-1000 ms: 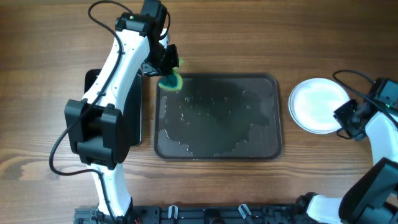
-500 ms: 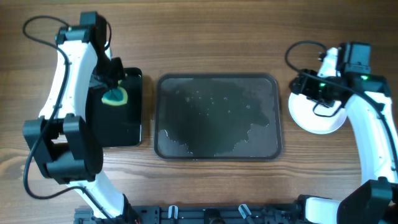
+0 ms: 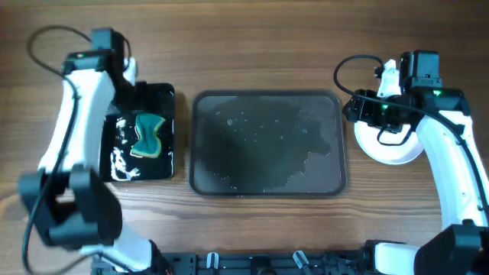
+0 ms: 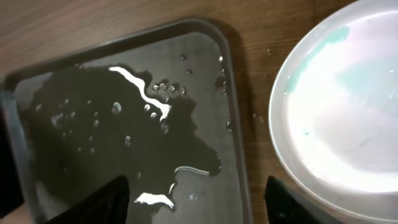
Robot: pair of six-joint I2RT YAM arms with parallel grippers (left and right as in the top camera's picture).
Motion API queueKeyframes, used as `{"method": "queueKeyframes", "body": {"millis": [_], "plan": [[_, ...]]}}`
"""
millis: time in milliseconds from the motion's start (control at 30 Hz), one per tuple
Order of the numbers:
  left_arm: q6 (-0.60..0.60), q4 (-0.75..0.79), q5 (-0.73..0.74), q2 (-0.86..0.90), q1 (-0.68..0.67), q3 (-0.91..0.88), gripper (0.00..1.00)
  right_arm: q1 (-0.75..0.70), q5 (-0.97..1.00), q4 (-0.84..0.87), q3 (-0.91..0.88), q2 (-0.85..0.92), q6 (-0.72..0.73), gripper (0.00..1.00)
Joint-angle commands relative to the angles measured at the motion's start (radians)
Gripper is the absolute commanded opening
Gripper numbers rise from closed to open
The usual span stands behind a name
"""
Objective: Clean dirty plates on tray and stack at the side
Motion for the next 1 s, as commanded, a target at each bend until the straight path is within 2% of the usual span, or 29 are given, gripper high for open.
{"method": "queueKeyframes", "body": {"millis": [0, 67, 100, 133, 233, 300, 367, 433, 533, 633, 700, 767, 900, 967], "plan": [[-0.010, -0.005, 0.077, -0.160, 0.001, 0.045, 1.00, 0.002, -0.032, -0.083, 0.138, -0.084, -0.058, 0.71], [-0.010, 0.029, 0.077, -0.182, 0.001, 0.045, 1.00, 0.002, -0.032, -0.151, 0.214, -0.148, -0.074, 0.78], [-0.009, 0.044, 0.077, -0.180, 0.001, 0.045, 1.00, 0.002, -0.032, -0.179, 0.248, -0.190, -0.073, 0.85], [-0.010, 0.043, 0.077, -0.179, 0.001, 0.045, 1.00, 0.002, -0.032, -0.192, 0.266, -0.222, -0.072, 1.00], [-0.010, 0.043, 0.077, -0.179, 0.001, 0.045, 1.00, 0.002, -0.033, -0.217, 0.279, -0.361, -0.064, 1.00], [-0.009, 0.043, 0.077, -0.179, 0.001, 0.045, 1.00, 0.002, -0.048, -0.224, 0.279, -0.454, 0.163, 1.00], [-0.009, 0.043, 0.077, -0.179, 0.001, 0.045, 1.00, 0.002, -0.047, -0.225, 0.279, -0.492, 0.300, 1.00], [-0.010, 0.043, 0.077, -0.179, 0.001, 0.045, 1.00, 0.002, 0.076, -0.212, 0.278, -0.506, 0.240, 1.00], [-0.009, 0.043, 0.077, -0.179, 0.001, 0.045, 1.00, 0.002, 0.142, -0.187, 0.277, -0.507, 0.126, 1.00], [-0.009, 0.043, 0.077, -0.179, 0.001, 0.045, 1.00, 0.002, 0.126, -0.003, 0.218, -0.515, -0.011, 1.00], [-0.009, 0.043, 0.077, -0.179, 0.001, 0.045, 1.00, 0.003, 0.045, 0.211, 0.064, -0.602, -0.139, 1.00], [-0.009, 0.043, 0.077, -0.179, 0.001, 0.045, 1.00, 0.029, 0.021, 0.392, -0.141, -0.730, -0.204, 1.00], [-0.009, 0.043, 0.077, -0.179, 0.001, 0.045, 1.00, 0.072, 0.021, 0.838, -0.629, -0.985, -0.200, 1.00], [-0.009, 0.043, 0.077, -0.179, 0.001, 0.045, 1.00, 0.090, 0.038, 0.978, -0.845, -1.111, -0.190, 1.00]]}}
